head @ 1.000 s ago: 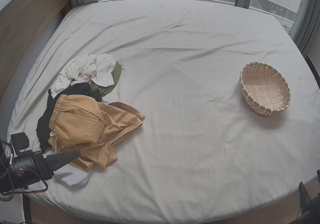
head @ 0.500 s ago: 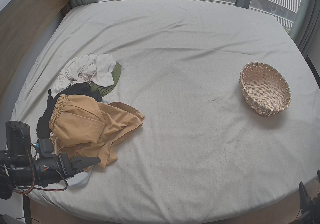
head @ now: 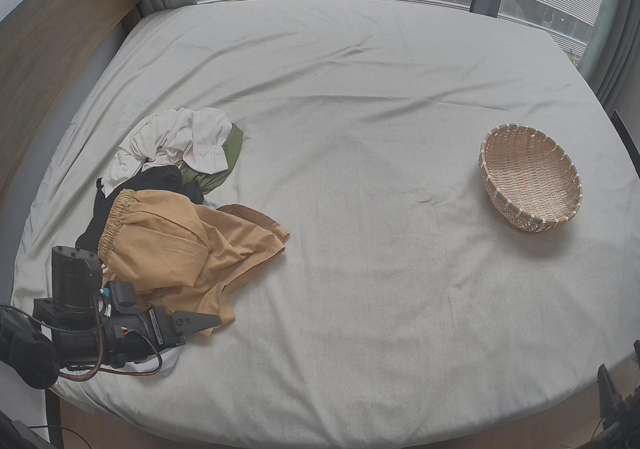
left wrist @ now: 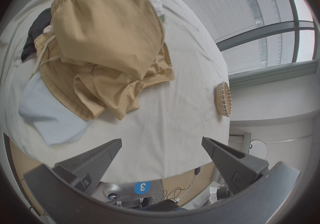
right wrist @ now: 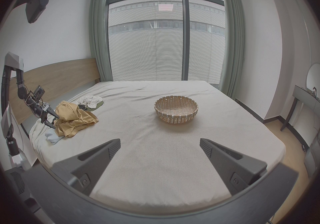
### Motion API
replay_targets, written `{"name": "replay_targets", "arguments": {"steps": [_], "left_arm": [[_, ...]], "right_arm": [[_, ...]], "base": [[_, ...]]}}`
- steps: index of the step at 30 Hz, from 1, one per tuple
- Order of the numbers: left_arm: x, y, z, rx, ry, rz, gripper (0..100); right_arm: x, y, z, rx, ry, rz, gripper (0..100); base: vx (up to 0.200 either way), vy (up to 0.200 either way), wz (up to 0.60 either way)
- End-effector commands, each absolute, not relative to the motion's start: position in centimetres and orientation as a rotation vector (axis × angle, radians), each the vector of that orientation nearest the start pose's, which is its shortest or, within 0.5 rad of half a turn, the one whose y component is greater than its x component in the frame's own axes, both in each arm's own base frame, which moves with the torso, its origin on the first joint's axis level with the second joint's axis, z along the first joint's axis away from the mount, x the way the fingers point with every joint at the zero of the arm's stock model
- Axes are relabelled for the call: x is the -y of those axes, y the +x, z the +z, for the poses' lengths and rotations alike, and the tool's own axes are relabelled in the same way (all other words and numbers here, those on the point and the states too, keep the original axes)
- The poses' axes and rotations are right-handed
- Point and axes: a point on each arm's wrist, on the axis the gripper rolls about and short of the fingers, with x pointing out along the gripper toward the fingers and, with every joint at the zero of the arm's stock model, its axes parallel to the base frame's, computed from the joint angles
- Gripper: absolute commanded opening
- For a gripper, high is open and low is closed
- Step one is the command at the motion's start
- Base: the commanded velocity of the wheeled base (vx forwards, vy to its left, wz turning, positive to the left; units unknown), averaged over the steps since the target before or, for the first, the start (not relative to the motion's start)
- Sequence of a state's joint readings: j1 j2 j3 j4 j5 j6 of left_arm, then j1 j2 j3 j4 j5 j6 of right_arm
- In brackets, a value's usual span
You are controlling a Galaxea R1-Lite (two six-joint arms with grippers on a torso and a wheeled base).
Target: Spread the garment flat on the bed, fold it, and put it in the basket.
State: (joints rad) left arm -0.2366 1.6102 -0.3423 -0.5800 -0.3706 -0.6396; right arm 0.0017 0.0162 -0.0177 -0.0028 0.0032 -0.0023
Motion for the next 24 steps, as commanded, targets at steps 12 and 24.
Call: {"name": "replay_targets", "arguments": {"steps": [12,24], "left_arm": [[6.3,23.8,3.9,-0.819,-0.604,-0.224,100],[6.5,23.8,2.8,-0.839,-0.595,-0.206,100]], "right_arm": [[0.0,-2.3,7.6,0.002,-0.003,0.006,100],[0.0,-2.3,7.6,0.002,-0.003,0.006,100]], "base": [[0.0,0.0,0.0],[0.0,0.0,0.0]]}}
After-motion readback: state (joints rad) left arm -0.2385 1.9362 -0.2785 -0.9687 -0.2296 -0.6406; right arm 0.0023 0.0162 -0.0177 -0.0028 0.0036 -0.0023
